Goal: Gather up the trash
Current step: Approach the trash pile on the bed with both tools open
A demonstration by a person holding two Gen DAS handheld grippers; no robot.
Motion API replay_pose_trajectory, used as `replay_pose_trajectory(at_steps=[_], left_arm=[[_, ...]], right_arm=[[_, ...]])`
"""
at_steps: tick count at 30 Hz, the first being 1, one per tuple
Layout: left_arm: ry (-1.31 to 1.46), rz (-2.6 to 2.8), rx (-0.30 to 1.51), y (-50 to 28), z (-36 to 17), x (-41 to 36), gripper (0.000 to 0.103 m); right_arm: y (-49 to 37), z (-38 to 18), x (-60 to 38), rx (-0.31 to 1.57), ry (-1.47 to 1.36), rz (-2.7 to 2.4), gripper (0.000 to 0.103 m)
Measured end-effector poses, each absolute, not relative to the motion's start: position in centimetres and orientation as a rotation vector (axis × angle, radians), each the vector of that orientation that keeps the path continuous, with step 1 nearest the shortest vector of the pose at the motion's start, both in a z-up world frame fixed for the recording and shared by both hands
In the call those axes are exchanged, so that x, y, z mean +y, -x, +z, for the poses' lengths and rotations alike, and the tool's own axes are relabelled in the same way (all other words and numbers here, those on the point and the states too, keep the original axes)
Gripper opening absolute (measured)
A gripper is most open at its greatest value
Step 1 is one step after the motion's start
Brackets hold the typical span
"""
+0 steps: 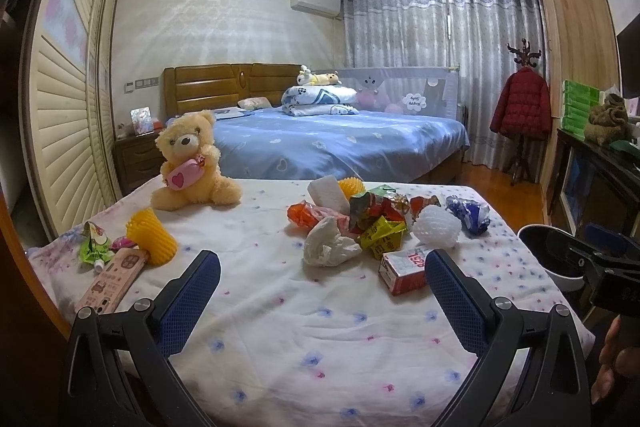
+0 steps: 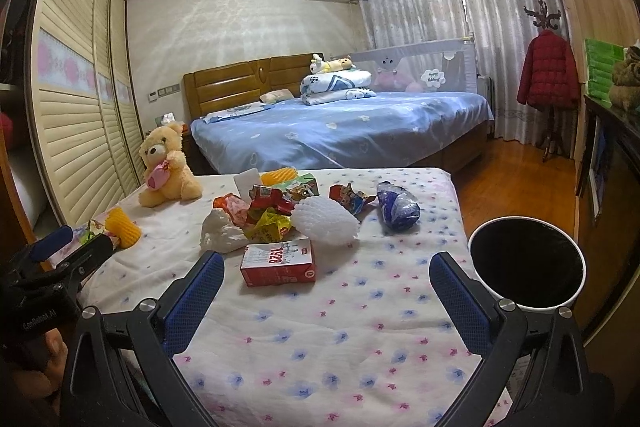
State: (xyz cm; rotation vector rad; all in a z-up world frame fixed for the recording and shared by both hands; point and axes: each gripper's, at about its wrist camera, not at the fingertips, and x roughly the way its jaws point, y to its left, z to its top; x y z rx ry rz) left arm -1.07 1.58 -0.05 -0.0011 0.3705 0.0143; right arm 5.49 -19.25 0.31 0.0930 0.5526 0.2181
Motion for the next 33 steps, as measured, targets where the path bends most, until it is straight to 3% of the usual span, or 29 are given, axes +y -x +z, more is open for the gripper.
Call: replay_pose_trajectory(at_steps=[33], left_arm=[[0.014,0.021,0.393,0.4,-0.7,2.6,0.102]], right_arm=[[-5.8,-0.6,-18.0,0.586,-0.103,0.250,0.103]])
